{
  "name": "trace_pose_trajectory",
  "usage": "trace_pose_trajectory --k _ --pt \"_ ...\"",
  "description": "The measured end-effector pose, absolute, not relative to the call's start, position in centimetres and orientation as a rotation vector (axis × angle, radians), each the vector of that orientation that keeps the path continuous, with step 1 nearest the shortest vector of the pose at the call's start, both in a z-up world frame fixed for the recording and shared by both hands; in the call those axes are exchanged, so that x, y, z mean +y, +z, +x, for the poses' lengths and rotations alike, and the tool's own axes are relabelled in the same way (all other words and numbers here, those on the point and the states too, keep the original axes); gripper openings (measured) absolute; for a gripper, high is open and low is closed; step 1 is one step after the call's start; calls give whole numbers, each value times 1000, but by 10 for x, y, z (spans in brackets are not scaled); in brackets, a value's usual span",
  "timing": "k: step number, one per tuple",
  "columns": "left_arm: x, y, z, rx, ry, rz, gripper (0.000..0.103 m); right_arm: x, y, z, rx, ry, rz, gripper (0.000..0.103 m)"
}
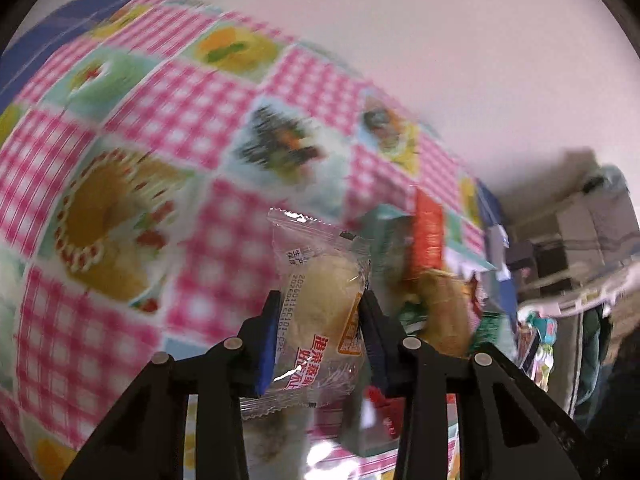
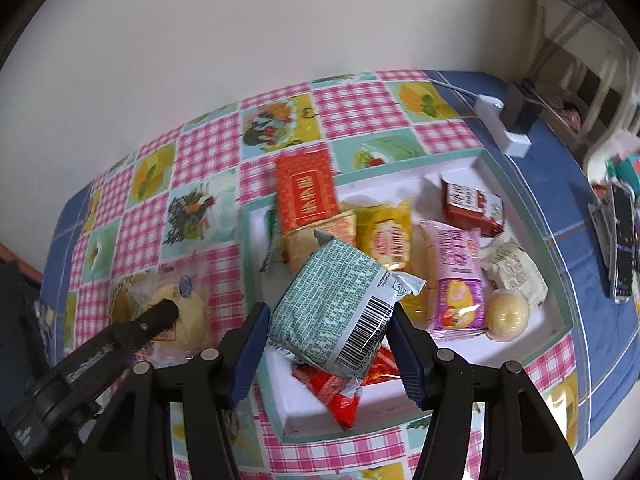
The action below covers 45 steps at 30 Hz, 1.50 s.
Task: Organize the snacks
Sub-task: 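Carry the green snack over the tray with the right gripper while the left carries the cream bun there, then release the green snack into the tray with the right gripper while the left drops the cream bun there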
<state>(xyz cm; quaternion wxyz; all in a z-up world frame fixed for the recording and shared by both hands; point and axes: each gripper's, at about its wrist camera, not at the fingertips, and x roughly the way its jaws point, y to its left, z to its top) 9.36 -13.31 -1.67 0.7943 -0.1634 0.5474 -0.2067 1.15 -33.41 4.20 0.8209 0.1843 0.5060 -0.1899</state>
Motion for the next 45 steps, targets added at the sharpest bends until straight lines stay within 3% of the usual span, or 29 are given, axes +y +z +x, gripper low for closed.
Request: trace_pose_trajectory --k 11,30,32,35,42,45 --pt "-215 -16 80 1135 -571 -147 40 -398 25 -5 1105 -565 487 62" --pt "-238 -24 77 1175 -635 -178 43 -420 5 -11 1111 -576 569 67" --pt "-236 -19 76 1170 -645 -195 53 -420 6 -11 1100 -569 578 72" --pt "-231 -9 73 1152 -650 -212 57 -419 11 -13 1074 -567 575 80" --pt "-209 10 68 1104 -572 -209 75 -413 17 -21 1053 -563 565 81" --pt "-194 15 64 1078 -496 -171 82 -406 20 -24 1042 -553 552 90"
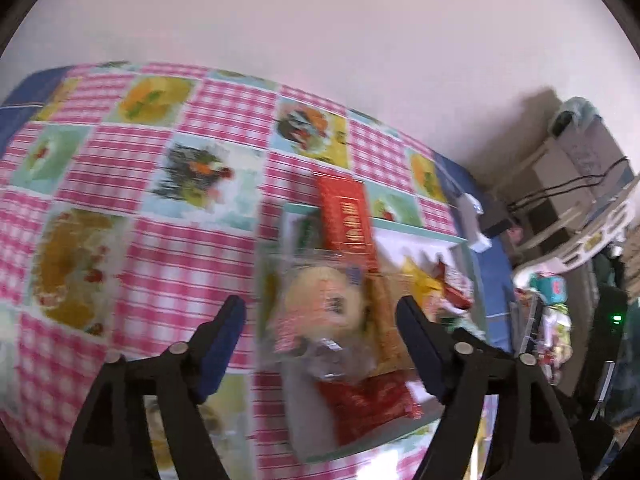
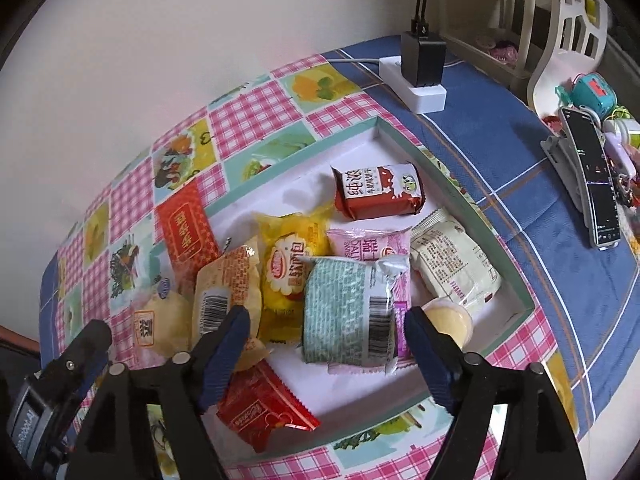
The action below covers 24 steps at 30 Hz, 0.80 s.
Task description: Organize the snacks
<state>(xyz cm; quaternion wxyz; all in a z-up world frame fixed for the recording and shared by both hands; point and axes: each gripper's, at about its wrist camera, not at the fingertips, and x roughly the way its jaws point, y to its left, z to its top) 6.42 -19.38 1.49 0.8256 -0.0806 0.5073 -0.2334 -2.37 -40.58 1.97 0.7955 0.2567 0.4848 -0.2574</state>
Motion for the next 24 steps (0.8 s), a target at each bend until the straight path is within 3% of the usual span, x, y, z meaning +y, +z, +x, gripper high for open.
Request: trace_pose_trajectory --k 3,5,6,13,24 --pt "-178 17 61 1063 -431 -159 86 -395 24 -26 1028 -540 528 93" --pt "-170 20 59 1049 -386 -128 98 -388 27 -27 1019 -530 507 95" --pt "-166 21 57 1031 -349 -95 99 -382 29 -29 1015 -525 492 96" --pt "-142 23 39 993 -176 75 99 -343 35 -38 997 -473 377 103" --pt "-98 29 12 975 7 97 99 -312 30 -59 1014 -418 319 103"
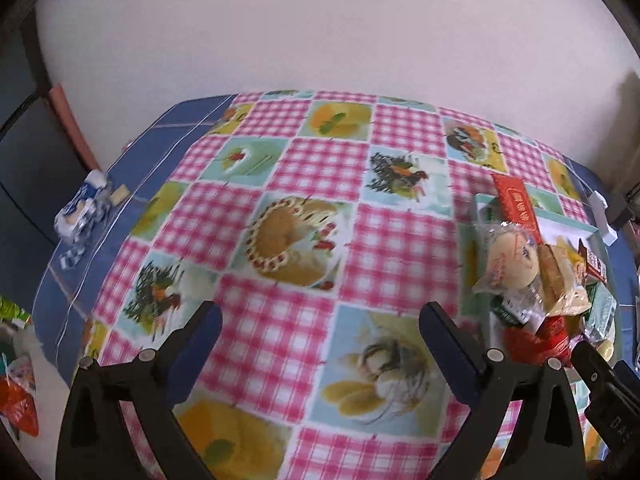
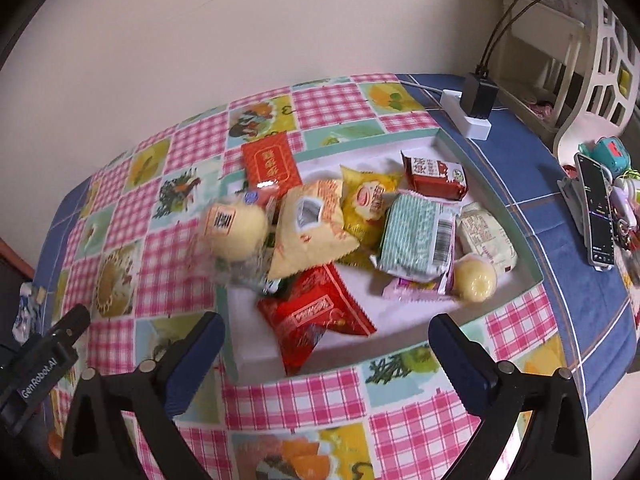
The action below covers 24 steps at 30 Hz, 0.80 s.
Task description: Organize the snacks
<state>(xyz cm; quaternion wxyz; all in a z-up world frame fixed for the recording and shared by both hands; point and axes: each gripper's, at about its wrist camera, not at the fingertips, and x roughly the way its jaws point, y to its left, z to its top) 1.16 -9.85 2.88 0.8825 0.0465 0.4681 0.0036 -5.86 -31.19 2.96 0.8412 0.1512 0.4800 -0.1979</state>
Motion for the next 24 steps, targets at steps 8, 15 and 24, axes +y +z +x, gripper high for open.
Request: trace_pose_trajectory --k 8,15,24 --pt "-86 29 -6 985 38 125 99 -302 26 -64 1036 -405 294 103" --pt "-82 31 -11 985 44 152 99 -300 25 -62 1047 -405 277 103" --pt "-79 20 -3 1045 57 168 99 -300 24 -58 1061 -413 269 103"
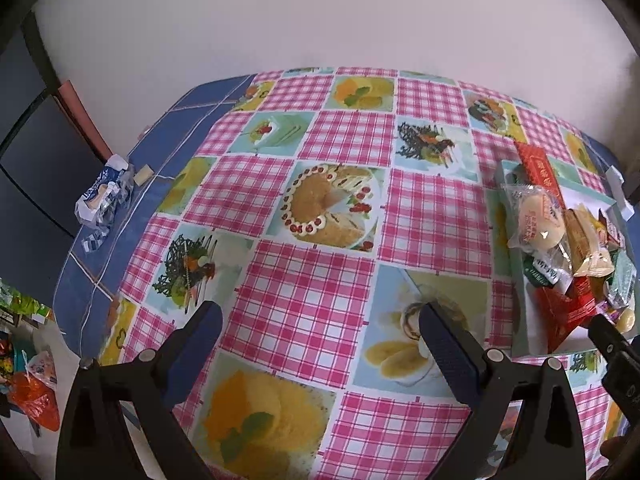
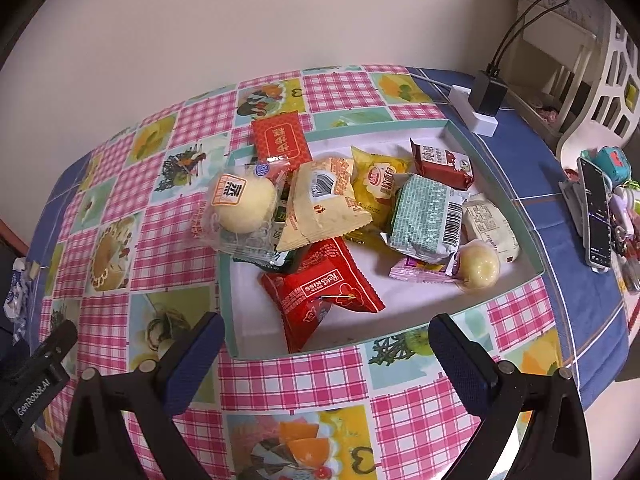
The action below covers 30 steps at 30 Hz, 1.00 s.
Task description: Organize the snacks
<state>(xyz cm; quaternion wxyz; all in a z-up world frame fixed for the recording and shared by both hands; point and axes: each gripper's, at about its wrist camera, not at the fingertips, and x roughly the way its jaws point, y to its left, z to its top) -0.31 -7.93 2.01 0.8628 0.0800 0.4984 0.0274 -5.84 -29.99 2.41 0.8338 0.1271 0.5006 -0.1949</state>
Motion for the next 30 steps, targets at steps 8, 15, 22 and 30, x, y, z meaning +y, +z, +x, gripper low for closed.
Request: trace_pose_trajectory --k 8,15,22,30 --pt "-79 13 1 1086 62 189 99 -296 24 -55 1066 -406 258 103" --pt "-82 11 3 1097 42 204 99 -294 24 -55 1067 -403 254 103" --pt "-81 10 4 1108 47 198 99 -293 26 -54 1065 -394 245 103" --pt "-81 9 5 1115 45 190 99 -293 25 -53 1068 -390 240 103"
